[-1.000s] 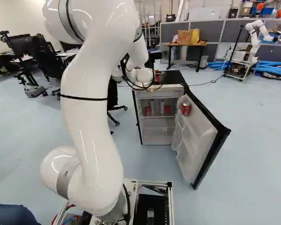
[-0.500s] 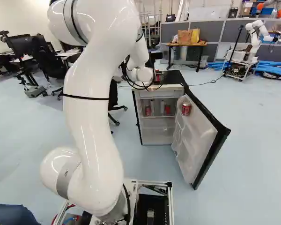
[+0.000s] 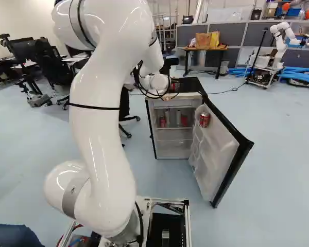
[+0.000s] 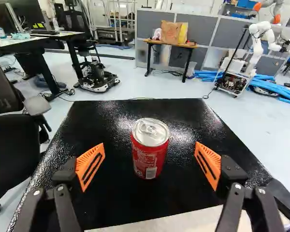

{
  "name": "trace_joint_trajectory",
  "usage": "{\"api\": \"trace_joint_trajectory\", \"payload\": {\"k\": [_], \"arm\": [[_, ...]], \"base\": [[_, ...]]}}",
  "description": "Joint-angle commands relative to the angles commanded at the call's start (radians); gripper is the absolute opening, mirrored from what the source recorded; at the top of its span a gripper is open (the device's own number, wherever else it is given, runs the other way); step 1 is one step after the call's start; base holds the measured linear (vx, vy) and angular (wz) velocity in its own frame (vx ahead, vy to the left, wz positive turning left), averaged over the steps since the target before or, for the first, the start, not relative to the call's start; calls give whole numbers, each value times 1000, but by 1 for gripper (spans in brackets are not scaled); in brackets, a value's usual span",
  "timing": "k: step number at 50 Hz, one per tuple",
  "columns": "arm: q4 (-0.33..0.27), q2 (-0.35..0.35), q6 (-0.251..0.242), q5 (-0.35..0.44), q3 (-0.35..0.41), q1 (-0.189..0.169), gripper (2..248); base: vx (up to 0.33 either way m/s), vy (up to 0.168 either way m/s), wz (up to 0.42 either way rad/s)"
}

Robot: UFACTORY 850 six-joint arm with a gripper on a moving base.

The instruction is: Grab a drink from the fridge

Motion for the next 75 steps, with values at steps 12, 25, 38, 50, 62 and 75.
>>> {"api": "trace_joint_trajectory", "payload": {"k": [12,25,38,50,62,75], "arm": [[0,50,0,0,64,-4,247],[0,106,0,0,137,-15,247],[0,158,0,-4,202,-36,247],[0,199,0,-20,250,-62,247],[0,250,0,-57,288,-94,247],[0,308,0,-116,324,-131,247]], "base": [[0,0,0],[0,0,0],[0,0,0],[0,0,0],[0,0,0],[0,0,0]]}}
